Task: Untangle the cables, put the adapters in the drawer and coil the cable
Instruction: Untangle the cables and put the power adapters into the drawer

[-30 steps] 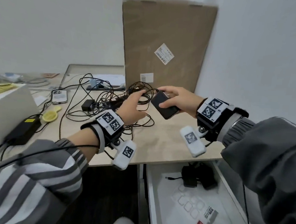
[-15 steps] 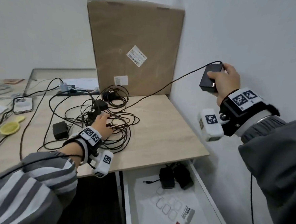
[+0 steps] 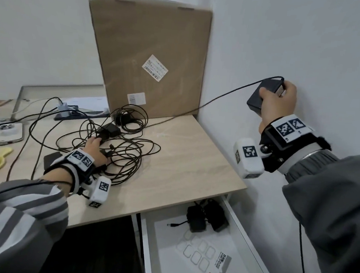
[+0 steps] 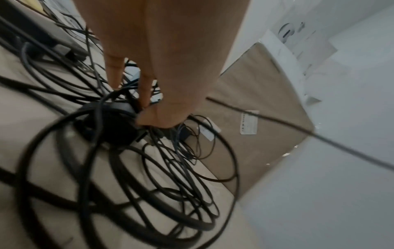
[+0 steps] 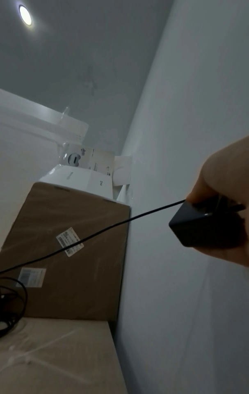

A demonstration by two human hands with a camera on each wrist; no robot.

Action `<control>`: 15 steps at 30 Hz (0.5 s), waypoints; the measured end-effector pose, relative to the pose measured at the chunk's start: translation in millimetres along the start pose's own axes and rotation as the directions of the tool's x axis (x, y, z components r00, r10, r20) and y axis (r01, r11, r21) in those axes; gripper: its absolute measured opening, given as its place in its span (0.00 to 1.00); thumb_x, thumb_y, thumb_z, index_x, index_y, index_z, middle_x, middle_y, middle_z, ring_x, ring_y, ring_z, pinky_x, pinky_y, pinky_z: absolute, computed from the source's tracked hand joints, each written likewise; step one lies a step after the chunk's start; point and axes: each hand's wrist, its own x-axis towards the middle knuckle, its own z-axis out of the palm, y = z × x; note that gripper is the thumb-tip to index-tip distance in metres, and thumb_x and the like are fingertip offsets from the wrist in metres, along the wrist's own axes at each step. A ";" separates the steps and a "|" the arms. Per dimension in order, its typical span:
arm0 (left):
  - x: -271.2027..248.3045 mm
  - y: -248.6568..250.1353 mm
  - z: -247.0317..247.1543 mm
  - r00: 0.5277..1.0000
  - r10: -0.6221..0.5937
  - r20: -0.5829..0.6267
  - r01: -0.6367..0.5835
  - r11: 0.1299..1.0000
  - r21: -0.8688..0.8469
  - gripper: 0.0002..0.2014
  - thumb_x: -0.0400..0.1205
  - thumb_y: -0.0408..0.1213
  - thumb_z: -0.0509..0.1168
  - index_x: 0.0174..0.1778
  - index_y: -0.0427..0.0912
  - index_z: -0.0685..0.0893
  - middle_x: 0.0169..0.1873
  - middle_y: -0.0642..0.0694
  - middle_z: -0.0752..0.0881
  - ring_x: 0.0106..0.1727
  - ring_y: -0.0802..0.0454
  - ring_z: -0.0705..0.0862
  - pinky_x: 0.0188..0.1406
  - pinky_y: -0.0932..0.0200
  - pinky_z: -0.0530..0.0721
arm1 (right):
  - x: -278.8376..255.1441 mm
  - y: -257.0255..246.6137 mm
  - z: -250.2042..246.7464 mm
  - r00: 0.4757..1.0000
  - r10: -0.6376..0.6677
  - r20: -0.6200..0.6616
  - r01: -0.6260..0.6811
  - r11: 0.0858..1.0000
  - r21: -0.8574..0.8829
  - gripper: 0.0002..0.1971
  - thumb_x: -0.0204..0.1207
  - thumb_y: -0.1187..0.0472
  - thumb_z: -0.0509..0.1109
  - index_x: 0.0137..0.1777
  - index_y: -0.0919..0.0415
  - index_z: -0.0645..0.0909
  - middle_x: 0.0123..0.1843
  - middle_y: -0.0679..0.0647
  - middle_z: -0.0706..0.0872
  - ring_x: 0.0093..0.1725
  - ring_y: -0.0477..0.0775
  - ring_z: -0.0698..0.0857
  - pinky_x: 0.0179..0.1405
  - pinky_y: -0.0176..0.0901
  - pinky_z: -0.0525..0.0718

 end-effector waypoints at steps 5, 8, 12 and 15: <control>-16.8 40.8 -11.5 0.990 0.107 0.094 -0.115 0.990 0.083 0.33 0.79 0.37 0.66 0.81 0.40 0.64 0.82 0.39 0.58 0.80 0.42 0.63 0.78 0.52 0.64 | -11.2 17.8 -3.7 0.975 0.096 0.200 -0.096 0.995 -0.010 0.22 0.74 0.69 0.70 0.65 0.50 0.74 0.50 0.47 0.81 0.47 0.51 0.85 0.34 0.45 0.89; -42.1 92.0 -16.6 0.935 0.344 -0.082 -0.348 0.937 -0.034 0.20 0.80 0.39 0.65 0.68 0.37 0.81 0.69 0.38 0.78 0.70 0.43 0.76 0.67 0.55 0.72 | -24.4 20.3 -1.8 0.916 0.108 0.386 -0.099 0.994 -0.044 0.26 0.75 0.69 0.71 0.72 0.53 0.73 0.54 0.52 0.84 0.49 0.51 0.86 0.39 0.44 0.89; -104.7 171.5 -23.6 0.864 0.468 -0.186 -0.502 0.771 -0.391 0.16 0.85 0.43 0.59 0.44 0.37 0.88 0.38 0.46 0.87 0.38 0.52 0.81 0.42 0.59 0.74 | -47.6 21.8 -0.1 0.855 0.067 0.515 -0.021 0.995 -0.095 0.26 0.76 0.68 0.72 0.72 0.52 0.72 0.57 0.54 0.84 0.53 0.52 0.85 0.42 0.41 0.88; -134.5 209.8 -22.4 0.895 0.442 0.066 -0.249 0.616 -0.748 0.26 0.86 0.56 0.51 0.50 0.40 0.87 0.43 0.47 0.88 0.43 0.53 0.83 0.45 0.56 0.78 | -70.4 27.2 0.4 0.791 0.060 0.609 0.100 0.969 -0.225 0.26 0.73 0.67 0.75 0.69 0.54 0.71 0.58 0.54 0.84 0.58 0.53 0.85 0.55 0.48 0.86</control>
